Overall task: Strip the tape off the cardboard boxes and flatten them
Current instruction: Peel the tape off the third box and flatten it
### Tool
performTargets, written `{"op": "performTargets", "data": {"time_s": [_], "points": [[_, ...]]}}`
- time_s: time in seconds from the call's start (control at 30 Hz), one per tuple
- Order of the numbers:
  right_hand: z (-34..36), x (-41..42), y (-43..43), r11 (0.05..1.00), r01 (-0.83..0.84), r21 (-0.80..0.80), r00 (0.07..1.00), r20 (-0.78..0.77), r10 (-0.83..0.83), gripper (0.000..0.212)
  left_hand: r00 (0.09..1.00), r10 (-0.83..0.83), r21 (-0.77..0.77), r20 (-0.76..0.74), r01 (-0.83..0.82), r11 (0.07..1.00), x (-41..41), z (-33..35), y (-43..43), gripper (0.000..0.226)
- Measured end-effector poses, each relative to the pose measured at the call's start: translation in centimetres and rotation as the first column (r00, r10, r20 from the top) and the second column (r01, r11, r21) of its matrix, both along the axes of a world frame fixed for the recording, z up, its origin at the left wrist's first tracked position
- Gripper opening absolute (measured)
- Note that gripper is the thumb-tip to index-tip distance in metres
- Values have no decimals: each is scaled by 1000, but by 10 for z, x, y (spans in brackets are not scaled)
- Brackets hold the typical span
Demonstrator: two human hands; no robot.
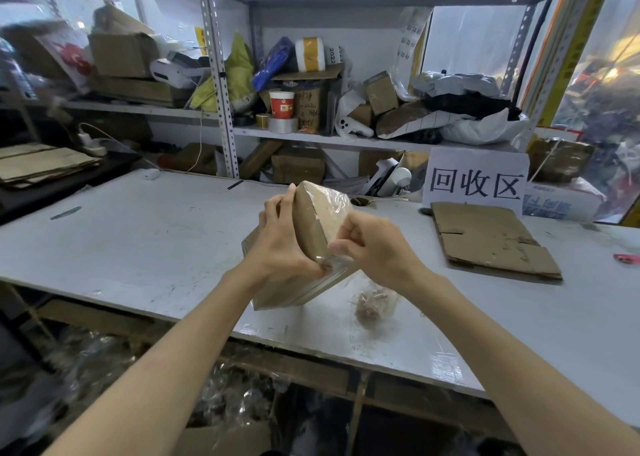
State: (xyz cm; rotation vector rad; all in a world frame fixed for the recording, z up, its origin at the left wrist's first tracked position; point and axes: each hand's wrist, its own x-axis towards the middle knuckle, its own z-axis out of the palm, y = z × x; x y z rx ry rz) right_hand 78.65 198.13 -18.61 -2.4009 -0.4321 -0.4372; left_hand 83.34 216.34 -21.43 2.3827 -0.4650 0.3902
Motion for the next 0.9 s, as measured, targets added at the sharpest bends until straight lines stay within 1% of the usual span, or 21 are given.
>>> {"op": "performTargets", "data": {"time_s": [0.03,0.07,0.1,0.13,0.17,0.2,0.27,0.33,0.37,0.47,0.53,0.6,0.7,0.73,0.8,0.83,0.9], "points": [[1,-1,-1,999,27,42,999,46,-29,23,1000,18,34,1,-18,999,1,0,-1,152],[2,-1,-2,995,58,83,995,75,-64,37,999,41,75,1,-41,996,2,-1,-2,154],[3,-2,-2,989,79,125,994,71,-88,50,998,61,118,7,-61,991,2,-2,-3,155],[4,-1,0,986,94,135,994,50,-101,56,997,69,159,27,-73,985,2,-3,-3,157],[4,1,2,987,106,117,993,33,-111,52,997,66,191,50,-74,979,1,-5,-4,158],[4,2,4,987,122,101,992,30,-126,42,996,61,207,68,-74,975,1,-6,-4,158],[4,4,9,976,165,143,982,65,-176,21,993,68,213,100,-88,973,0,-8,-5,157],[3,3,13,970,167,178,976,110,-189,10,990,91,214,111,-113,970,-1,-8,-7,156],[2,2,15,979,139,151,976,146,-161,8,989,105,208,107,-125,970,0,-8,-8,156],[-5,-3,17,1000,-7,30,965,263,-2,21,986,161,151,49,-167,974,4,-6,-4,154],[-8,-6,14,998,-66,-24,956,286,70,22,985,170,110,19,-171,979,6,-6,0,153],[-8,-7,9,995,-83,-57,945,311,97,20,988,152,89,26,-154,984,6,-8,2,151],[-11,-9,-3,994,-105,-36,937,331,111,15,993,112,4,22,-112,994,7,-8,8,149],[-13,-10,-7,994,-103,-20,932,347,103,15,996,94,-37,6,-94,995,8,-8,11,145],[-18,-11,-13,999,-41,30,935,352,28,19,999,42,-85,-19,-44,995,6,-10,15,133],[-20,-10,-13,999,15,49,934,356,-32,20,1000,22,-85,-7,-22,996,5,-10,14,127],[-21,-7,-10,984,142,110,902,396,-175,17,1000,8,-72,24,-6,997,5,-9,11,118]]}}
